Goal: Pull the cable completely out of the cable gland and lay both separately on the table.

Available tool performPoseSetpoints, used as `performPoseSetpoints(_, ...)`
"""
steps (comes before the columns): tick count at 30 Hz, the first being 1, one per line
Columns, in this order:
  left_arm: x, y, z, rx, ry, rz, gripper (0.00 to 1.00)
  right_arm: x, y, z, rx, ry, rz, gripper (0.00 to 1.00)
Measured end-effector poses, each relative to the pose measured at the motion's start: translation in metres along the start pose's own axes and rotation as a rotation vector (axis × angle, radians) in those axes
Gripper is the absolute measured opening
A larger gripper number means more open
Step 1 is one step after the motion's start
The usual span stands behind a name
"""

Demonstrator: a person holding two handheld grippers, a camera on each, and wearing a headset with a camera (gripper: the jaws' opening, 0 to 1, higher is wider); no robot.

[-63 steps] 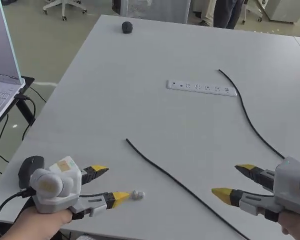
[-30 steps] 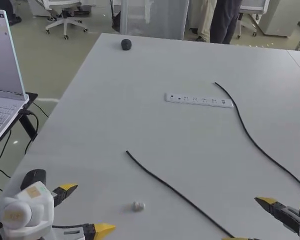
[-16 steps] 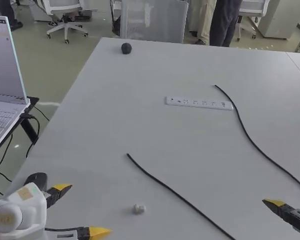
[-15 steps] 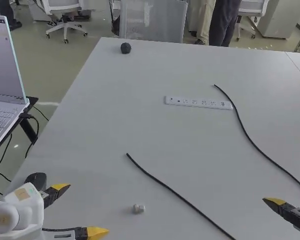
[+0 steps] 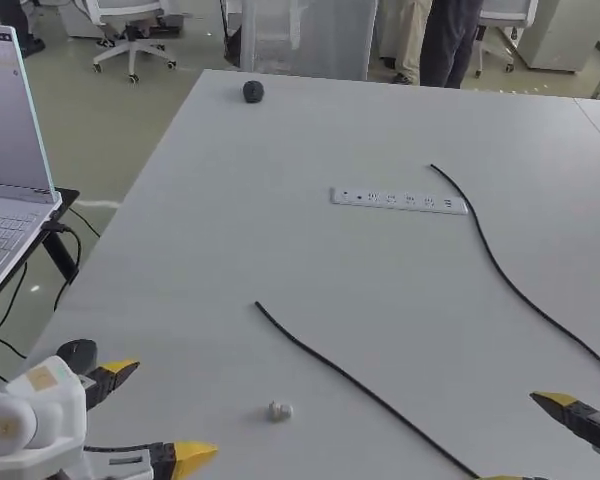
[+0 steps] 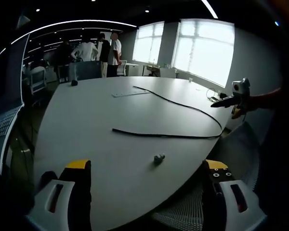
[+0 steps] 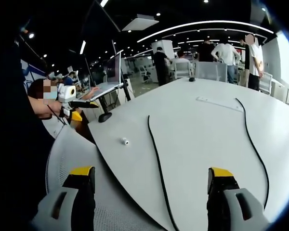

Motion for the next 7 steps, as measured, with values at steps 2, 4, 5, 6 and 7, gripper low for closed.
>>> performPoseSetpoints(2,-0.0037,0.0003,0.0004,0.001,-0.011,-0.003,0.96,0.0000,-0.0005,-0.0002,0.001,0.000,0.002,0.99)
performPoseSetpoints(4,-0.0056,0.0001,0.0009,-0.001,-0.015,-0.005,0.96,0.0001,-0.0001,-0.0001,0.001,0.002,0.002,0.99)
performPoseSetpoints(5,-0.0062,-0.0001,0.0012,-0.002,-0.017,-0.001,0.96,0.0001,-0.0002,-0.0001,0.002,0.001,0.001,0.99)
performPoseSetpoints(6,-0.0068,-0.0001,0.0016,-0.004,-0.018,0.000,0.96,0.0002,-0.0001,-0.0001,0.001,0.001,0.003,0.99)
performPoseSetpoints(7,-0.0068,0.0002,0.0020,-0.006,-0.018,-0.001,0.96,0.0005,-0.0003,-0.0001,0.001,0.001,0.005,0.99)
Point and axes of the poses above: the centre of the closed fingertips' face, and the gripper's own axes: z roughly forward along the fingers, y roughly to its left, x roughly out of its underside, the point moved 10 cm from there along -z, roughly backward along the fingers, and after that the axes turned 4 degrees about -x, right-handed, at the moved point
